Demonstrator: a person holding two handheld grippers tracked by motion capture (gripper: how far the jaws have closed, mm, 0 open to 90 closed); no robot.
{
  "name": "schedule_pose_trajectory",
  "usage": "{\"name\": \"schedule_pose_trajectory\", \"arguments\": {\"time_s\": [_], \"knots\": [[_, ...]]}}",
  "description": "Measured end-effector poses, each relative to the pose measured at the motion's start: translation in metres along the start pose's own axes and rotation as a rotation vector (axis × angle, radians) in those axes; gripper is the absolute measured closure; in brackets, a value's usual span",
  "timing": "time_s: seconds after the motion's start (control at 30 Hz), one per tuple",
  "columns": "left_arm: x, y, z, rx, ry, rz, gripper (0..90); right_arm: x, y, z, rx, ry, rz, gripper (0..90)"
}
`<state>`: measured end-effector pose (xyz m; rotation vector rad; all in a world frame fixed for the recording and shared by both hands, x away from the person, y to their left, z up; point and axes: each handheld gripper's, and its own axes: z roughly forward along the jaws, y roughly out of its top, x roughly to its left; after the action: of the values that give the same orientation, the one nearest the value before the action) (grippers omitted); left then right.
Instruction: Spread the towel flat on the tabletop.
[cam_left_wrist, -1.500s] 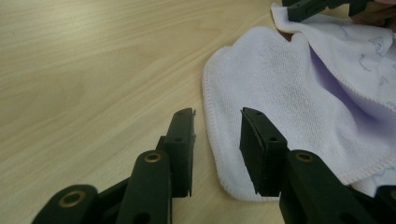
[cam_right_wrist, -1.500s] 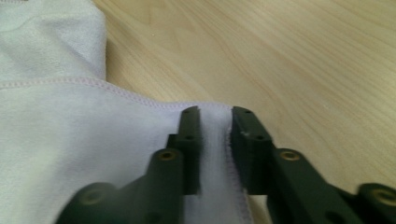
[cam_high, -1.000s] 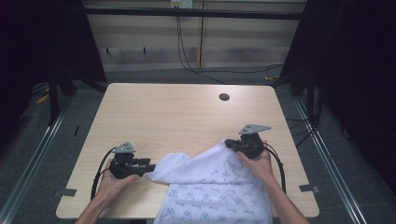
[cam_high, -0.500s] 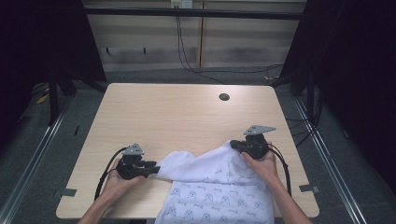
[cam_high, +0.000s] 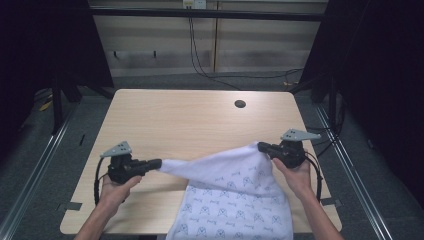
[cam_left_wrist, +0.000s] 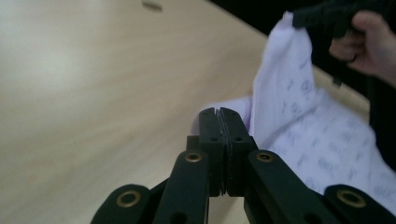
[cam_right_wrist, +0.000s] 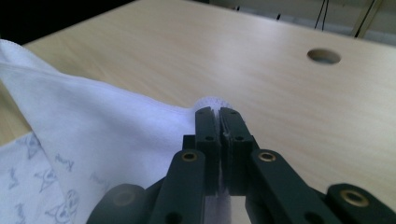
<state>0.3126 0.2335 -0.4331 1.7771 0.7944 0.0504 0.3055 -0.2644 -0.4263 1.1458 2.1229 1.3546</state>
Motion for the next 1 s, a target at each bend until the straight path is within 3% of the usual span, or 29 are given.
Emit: {"name": "schedule_pose_trajectory", "arguments": {"time_s": [0.23,0.33,0.4,0.5,0.57,0.63,0.73,0.77,0.8,0.83,0.9,1.0], "knots": [[-0.001,0.056,-0.021,-0.106,0.068,0.022,89.0,-0.002,0.05,-0.007,-0.119,-0.011,-0.021,87.3],[0.011,0.079,-0.017,-0.09,0.129,0.019,89.0,-0.008,0.071,-0.003,-0.148,-0.024,-0.016,87.3],[0.025,0.084,-0.003,-0.08,0.162,-0.022,88.9,-0.014,0.08,0.005,-0.155,-0.043,-0.014,87.3],[0.053,0.08,0.025,-0.062,0.189,-0.085,87.9,-0.028,0.084,0.022,-0.139,-0.071,0.01,87.2],[0.064,0.075,0.033,-0.068,0.226,-0.141,79.2,-0.039,0.079,0.034,-0.106,-0.105,0.037,87.0],[0.07,0.069,0.036,-0.083,0.225,-0.159,74.4,-0.05,0.069,0.044,-0.046,-0.131,0.046,84.1],[0.068,0.062,0.037,-0.04,0.217,-0.145,71.6,-0.068,0.048,0.048,-0.005,-0.181,0.1,74.5],[0.066,0.059,0.038,-0.021,0.214,-0.131,71.6,-0.072,0.041,0.047,0.0,-0.15,0.136,74.1],[0.064,0.056,0.038,-0.011,0.216,-0.122,71.4,-0.075,0.035,0.046,0.009,-0.154,0.142,70.8],[0.063,0.052,0.038,0.001,0.21,-0.116,71.4,-0.074,0.03,0.044,0.02,-0.165,0.14,69.4],[0.058,0.044,0.041,0.042,0.196,-0.082,71.3,-0.071,0.022,0.041,0.041,-0.124,0.133,65.6],[0.049,0.029,0.046,0.086,0.181,-0.06,70.7,-0.055,0.014,0.034,0.068,-0.084,0.085,64.3]]}}
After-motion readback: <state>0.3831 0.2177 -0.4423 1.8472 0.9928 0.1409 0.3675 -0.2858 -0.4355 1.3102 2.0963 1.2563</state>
